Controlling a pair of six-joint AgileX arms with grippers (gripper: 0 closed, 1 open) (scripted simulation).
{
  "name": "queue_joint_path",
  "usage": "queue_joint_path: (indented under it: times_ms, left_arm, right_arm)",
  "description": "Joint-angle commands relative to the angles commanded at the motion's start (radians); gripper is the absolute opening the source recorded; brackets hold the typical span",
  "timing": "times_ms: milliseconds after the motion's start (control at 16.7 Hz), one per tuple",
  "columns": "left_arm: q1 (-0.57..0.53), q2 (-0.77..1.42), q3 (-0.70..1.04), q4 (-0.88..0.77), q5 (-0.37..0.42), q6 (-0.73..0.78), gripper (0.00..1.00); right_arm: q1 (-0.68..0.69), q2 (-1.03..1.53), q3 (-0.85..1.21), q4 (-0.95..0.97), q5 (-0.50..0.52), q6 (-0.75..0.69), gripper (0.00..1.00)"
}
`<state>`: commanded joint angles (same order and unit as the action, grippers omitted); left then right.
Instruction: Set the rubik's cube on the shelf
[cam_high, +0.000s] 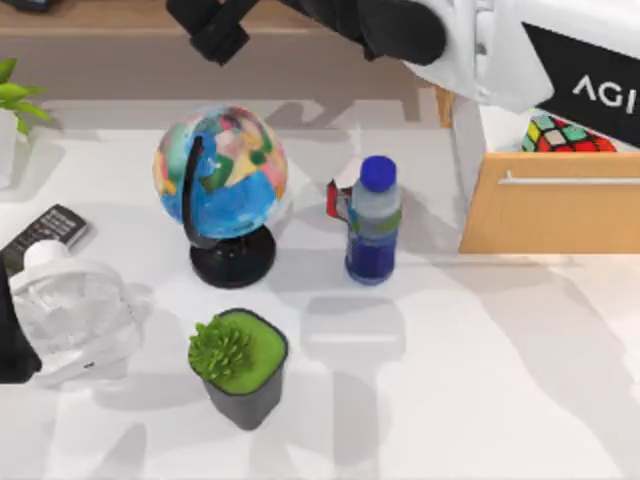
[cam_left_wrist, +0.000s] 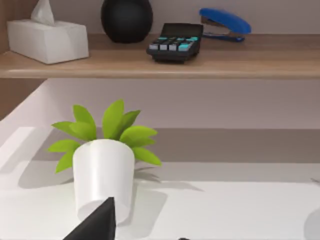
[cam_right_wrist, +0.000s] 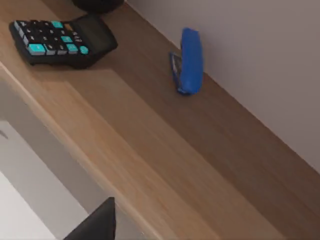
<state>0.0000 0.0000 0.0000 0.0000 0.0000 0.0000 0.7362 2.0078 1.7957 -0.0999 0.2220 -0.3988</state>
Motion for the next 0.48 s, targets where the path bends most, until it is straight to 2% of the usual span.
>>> queue_joint_path:
  times_ms: [300,480]
  left_arm:
    - [0.0,0.0,0.0,0.0,0.0,0.0,1.0]
    - [0.0,0.0,0.0,0.0,0.0,0.0,1.0]
  right_arm:
    - [-0.057,0.105,0.209,-0.414,-0.055,0.121,1.0]
    - [-0.158,0.164,0.317,-0.737,-0.099,0.177,1.0]
